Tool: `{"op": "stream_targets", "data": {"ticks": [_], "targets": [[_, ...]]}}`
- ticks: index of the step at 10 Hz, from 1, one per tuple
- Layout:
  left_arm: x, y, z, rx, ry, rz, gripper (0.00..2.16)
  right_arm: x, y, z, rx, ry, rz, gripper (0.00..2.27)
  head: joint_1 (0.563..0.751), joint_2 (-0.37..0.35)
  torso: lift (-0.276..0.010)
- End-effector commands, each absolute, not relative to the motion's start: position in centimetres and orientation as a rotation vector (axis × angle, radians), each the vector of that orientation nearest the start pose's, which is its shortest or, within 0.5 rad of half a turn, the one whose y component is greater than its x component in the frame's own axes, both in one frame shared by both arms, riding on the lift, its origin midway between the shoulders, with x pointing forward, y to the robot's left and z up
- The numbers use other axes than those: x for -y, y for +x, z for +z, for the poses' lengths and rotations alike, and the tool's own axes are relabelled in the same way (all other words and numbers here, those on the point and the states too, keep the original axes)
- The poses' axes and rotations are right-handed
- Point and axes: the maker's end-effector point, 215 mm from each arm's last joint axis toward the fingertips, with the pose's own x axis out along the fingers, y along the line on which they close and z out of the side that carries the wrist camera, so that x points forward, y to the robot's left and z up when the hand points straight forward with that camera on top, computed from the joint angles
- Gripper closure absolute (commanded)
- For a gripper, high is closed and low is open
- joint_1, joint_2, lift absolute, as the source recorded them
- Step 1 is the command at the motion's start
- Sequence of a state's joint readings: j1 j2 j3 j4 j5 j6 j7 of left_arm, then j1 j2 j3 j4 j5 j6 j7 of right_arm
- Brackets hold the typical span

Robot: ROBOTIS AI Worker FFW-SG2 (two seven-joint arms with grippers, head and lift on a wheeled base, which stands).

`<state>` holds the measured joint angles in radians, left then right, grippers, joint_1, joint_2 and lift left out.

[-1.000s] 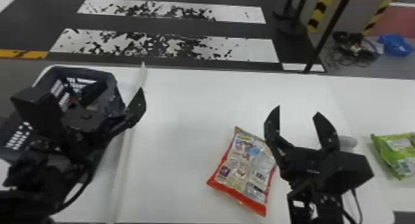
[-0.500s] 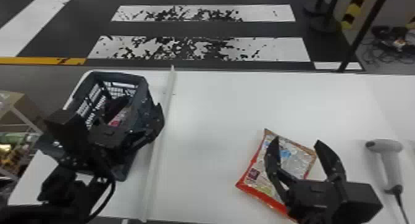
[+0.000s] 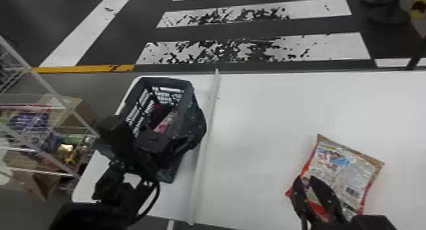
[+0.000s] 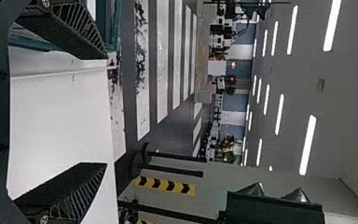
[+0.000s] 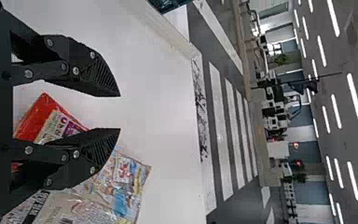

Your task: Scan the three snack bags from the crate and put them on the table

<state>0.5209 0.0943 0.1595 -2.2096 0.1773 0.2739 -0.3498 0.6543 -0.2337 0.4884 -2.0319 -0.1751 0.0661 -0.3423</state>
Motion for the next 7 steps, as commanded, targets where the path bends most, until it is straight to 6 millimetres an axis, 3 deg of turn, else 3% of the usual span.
{"op": "stream_targets", "data": {"ticks": [1,3,7], "targets": [[-22.6,43.4,-33.0,-0.148,-0.06,-0.292,0.06,4.8,31.2,-47.1,-0.412,0.152,0.198,2.25,0.695,0.26,-0.094],[-22.0,43.5,-33.4,-0.158,-0.063,-0.302,0.06,4.8,31.7,-50.1,-0.457,0.172,0.185,2.25,0.695,0.265,-0.094],[-20.8,43.7,-34.6,-0.182,-0.061,-0.321,0.06,1.8,32.0,-53.1,-0.502,0.191,0.216,2.25,0.695,0.269,-0.094]]}}
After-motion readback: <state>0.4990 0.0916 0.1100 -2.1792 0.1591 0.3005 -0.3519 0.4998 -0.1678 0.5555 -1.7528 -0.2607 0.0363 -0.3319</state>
